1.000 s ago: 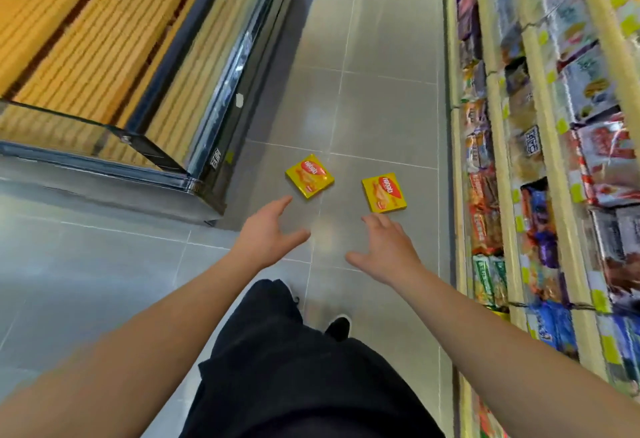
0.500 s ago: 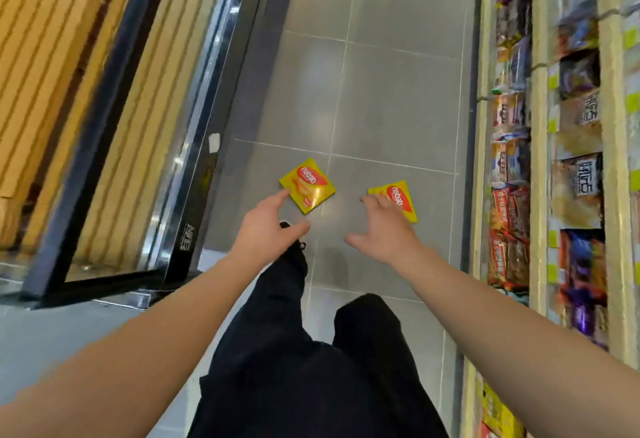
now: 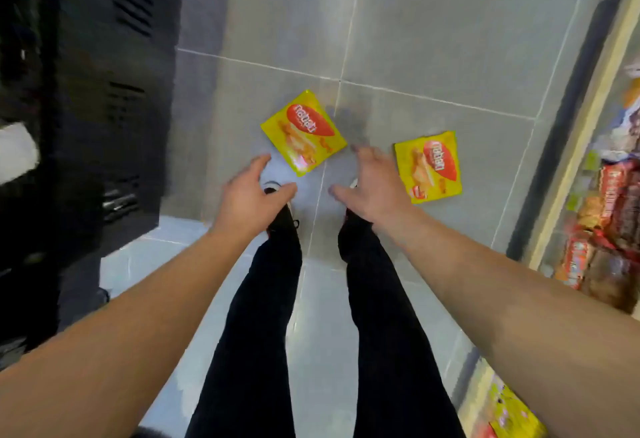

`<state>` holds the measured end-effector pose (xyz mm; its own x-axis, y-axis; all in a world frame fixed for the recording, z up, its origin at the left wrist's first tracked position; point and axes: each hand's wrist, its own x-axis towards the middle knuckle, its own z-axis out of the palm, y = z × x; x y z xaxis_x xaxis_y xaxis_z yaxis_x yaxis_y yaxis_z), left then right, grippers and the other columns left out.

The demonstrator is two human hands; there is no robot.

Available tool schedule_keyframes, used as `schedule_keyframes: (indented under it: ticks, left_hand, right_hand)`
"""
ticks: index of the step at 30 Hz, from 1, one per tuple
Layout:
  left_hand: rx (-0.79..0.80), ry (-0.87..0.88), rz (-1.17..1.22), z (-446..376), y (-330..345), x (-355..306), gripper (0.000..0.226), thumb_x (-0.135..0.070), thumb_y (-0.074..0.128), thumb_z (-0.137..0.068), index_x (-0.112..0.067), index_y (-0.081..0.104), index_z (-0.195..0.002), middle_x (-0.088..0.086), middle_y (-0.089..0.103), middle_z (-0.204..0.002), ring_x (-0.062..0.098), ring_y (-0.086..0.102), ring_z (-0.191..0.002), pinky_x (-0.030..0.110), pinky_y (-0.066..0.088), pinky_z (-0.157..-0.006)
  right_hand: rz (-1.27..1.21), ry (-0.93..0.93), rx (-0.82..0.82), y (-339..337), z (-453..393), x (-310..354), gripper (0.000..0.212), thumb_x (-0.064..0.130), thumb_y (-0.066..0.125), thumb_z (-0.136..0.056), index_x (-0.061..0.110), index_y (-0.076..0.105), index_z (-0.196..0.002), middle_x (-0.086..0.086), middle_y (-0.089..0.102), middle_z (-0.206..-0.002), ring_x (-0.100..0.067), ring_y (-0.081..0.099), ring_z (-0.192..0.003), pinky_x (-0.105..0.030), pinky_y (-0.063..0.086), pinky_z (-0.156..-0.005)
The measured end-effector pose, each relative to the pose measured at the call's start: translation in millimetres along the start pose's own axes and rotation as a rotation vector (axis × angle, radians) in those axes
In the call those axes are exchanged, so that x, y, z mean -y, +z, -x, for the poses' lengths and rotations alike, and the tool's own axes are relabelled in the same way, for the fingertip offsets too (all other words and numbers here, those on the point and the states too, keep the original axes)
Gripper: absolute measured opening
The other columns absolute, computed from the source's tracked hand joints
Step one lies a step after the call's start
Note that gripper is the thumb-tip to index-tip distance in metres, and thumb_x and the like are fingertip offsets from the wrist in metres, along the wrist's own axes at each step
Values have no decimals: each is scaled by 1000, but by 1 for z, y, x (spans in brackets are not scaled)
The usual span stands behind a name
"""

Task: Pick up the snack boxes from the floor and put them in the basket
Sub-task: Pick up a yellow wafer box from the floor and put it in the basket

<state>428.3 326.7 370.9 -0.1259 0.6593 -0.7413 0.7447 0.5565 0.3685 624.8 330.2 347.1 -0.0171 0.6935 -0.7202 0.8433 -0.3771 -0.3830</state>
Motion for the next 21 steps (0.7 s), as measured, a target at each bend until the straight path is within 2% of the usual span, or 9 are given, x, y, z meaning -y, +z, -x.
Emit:
schedule_keyframes:
  ticks: [4, 7, 10, 13, 15, 18, 21]
  left_hand:
    - [17, -60, 34, -94, 72, 37, 70, -40, 73, -78, -22, 45, -139, 5, 58, -132, 21, 54, -120, 31, 43, -98]
    - [-5, -91, 101, -146, 104, 62, 66, -37, 73, -79, -21, 47, -138, -1, 56, -134, 19, 53, -120, 30, 42, -97]
    - [-36, -142, 125, -209, 145, 102, 66, -39, 74, -79, -18, 47, -135, 0, 56, -131, 19, 55, -114, 30, 44, -94]
    - [-54, -231, 202, -253, 171, 130, 64, -39, 73, -79, -19, 46, -134, -1, 57, -127, 17, 58, -108, 26, 42, -87]
    - [-78, -289, 271, -273, 183, 142, 58, -38, 71, -81, -19, 48, -132, -3, 59, -125, 15, 58, -109, 28, 44, -91]
    - [-88, -303, 395, -298, 201, 155, 43, -32, 70, -82, -22, 58, -122, -11, 65, -109, 8, 61, -104, 32, 49, -92]
    - [-78, -267, 472, -301, 205, 155, 42, -29, 72, -81, -28, 58, -120, -20, 64, -96, -5, 61, -92, 24, 50, -84]
  right_hand:
    - [-50, 1, 25, 53, -106, -40, 72, 33, 75, -79, 8, 44, -139, -16, 51, -134, -32, 46, -126, -30, 31, -101]
    - [-60, -10, 11, 85, -163, -58, 69, 33, 72, -78, 12, 46, -138, -13, 51, -134, -31, 48, -125, -32, 35, -101]
    - [-63, 18, 7, 132, -230, -80, 72, 35, 72, -78, 12, 43, -140, -12, 49, -136, -29, 47, -125, -35, 38, -102]
    - [-86, 49, 13, 167, -276, -91, 72, 32, 71, -79, 10, 41, -141, -13, 48, -137, -29, 47, -125, -35, 38, -102]
    - [-113, 53, -11, 181, -297, -92, 69, 31, 71, -78, 11, 43, -138, -13, 50, -133, -29, 49, -121, -34, 39, -99]
    - [-150, 54, -64, 200, -324, -90, 62, 36, 68, -74, 15, 51, -130, -10, 57, -122, -29, 55, -111, -36, 45, -94]
    - [-212, 89, -96, 205, -331, -83, 62, 41, 70, -74, 16, 52, -128, -9, 58, -121, -28, 57, -109, -38, 47, -94]
